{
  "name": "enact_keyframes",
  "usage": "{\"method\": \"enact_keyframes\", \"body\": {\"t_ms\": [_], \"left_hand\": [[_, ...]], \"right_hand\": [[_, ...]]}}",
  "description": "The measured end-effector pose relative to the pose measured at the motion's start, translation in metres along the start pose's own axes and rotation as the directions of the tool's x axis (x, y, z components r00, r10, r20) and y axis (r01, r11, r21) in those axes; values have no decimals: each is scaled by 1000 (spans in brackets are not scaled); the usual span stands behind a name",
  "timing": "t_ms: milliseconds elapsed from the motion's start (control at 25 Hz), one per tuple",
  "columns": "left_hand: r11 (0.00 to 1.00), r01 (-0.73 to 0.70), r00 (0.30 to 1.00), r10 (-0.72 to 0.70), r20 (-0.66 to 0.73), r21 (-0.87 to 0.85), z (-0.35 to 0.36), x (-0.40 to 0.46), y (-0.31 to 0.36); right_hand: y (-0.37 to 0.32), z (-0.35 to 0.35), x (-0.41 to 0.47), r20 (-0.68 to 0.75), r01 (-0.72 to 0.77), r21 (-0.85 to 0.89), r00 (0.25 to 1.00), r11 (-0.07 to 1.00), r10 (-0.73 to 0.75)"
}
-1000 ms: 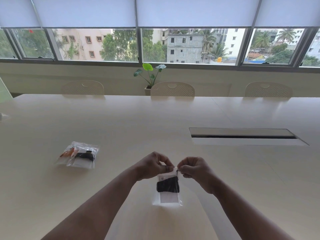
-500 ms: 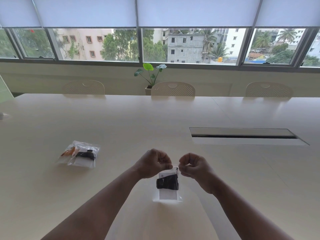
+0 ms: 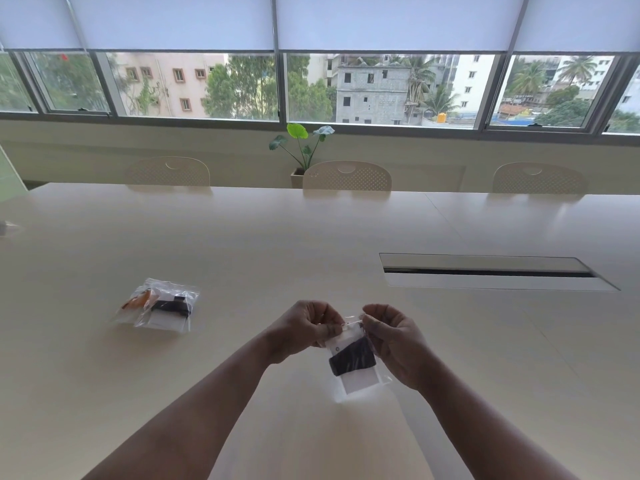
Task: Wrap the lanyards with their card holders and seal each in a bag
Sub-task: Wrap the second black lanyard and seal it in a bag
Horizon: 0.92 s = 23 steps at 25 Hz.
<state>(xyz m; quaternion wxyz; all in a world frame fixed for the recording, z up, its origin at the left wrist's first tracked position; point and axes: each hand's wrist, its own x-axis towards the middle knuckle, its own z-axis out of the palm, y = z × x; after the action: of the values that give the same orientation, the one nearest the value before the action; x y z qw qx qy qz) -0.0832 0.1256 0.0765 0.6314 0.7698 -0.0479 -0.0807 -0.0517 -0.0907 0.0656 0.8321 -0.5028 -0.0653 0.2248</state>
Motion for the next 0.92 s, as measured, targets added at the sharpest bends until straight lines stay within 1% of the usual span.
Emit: {"method": "enact_keyframes", "body": {"t_ms": [120,200,400,520,640,760,920], "left_hand": [[1000,-14,999,13,-51,-22,1,0,-5],[1000,-17,998,16,-56,-17,1,0,-9],[1000,-21,999,20,-47,-12,1,2,-11],[1000,-13,1000,13,-27,26,-1,4,-8],[998,-18,1000,18,-4,55,-1,5,-5],[998,-24,1000,22,20,65,-2,5,-3],[997,-12,1000,10,30,81,-5,6,-4]], "right_hand": [[4,-5,0,18,-79,-63,997,995,80],[7,-9,0,16,-99,-103,995,990,101],[7,-10,1,-47,-77,-212,997,974,69],[7,-10,2,-39,-23,-263,999,965,13],[6,-10,2,-24,8,-276,1000,961,-15],[10,-12,3,-41,-16,-258,999,966,6],[16,-13,2,-16,-28,-254,1000,967,25]]}}
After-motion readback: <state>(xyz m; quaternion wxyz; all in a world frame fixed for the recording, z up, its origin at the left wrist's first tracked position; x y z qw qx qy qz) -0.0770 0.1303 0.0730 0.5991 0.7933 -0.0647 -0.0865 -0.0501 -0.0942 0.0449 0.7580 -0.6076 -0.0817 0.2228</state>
